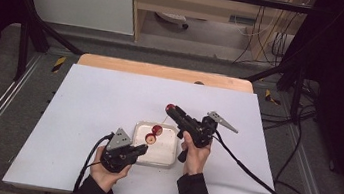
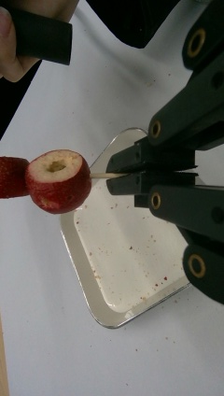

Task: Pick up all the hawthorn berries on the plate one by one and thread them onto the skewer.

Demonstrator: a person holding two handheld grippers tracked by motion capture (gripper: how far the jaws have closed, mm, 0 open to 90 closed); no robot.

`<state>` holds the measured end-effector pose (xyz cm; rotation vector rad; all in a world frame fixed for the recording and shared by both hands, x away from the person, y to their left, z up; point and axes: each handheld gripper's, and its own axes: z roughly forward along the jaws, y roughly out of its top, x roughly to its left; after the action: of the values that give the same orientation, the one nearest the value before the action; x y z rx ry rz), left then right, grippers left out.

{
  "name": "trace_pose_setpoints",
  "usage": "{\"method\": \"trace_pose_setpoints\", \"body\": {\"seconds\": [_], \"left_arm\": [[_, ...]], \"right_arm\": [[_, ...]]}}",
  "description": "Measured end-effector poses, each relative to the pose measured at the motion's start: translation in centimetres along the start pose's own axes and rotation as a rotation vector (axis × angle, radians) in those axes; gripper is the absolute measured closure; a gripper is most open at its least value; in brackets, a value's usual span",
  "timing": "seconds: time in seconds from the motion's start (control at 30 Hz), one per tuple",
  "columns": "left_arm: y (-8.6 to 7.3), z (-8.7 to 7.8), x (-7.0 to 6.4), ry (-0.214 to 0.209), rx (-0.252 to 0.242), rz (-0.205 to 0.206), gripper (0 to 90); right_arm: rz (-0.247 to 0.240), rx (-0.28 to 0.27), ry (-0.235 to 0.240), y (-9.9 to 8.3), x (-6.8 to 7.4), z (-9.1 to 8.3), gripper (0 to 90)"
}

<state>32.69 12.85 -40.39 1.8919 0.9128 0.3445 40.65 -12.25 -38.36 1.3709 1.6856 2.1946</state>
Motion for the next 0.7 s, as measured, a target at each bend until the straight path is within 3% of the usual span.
{"method": "trace_pose_setpoints", "body": {"seconds": [0.7], "left_arm": [[0.4,0.4,0.0,0.006,-0.025,-0.037,88.2]], "right_arm": [[0.001,0.02,0.013,-1.0,0.2,0.1,61.9]]}}
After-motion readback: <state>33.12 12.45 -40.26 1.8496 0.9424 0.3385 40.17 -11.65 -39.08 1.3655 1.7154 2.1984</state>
